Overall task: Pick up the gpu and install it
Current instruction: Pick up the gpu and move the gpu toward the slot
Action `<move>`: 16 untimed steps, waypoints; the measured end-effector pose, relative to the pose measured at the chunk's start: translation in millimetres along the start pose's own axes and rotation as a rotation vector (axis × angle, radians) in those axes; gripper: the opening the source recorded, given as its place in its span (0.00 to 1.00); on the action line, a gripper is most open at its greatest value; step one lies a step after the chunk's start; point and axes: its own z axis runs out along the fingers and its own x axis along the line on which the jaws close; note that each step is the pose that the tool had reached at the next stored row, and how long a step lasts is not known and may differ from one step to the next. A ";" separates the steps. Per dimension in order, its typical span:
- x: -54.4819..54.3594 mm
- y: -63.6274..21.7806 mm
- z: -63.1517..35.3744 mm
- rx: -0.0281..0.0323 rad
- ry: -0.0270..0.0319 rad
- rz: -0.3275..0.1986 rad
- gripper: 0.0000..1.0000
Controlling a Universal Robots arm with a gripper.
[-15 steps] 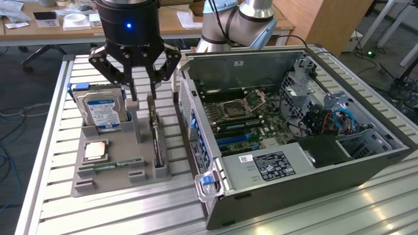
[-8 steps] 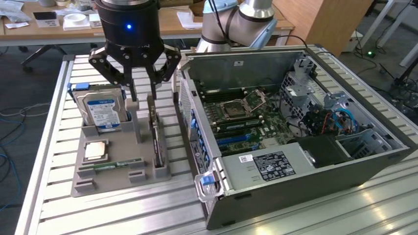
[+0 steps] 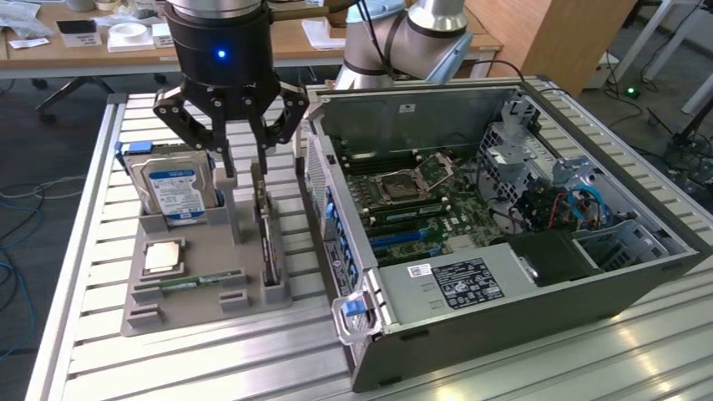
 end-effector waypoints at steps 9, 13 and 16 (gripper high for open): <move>0.2 -0.5 10.3 -0.0002 -0.0001 0.000 0.42; 0.4 -0.8 17.6 -0.0002 -0.0002 0.000 0.42; 0.5 -1.0 23.1 -0.0002 -0.0002 0.000 0.42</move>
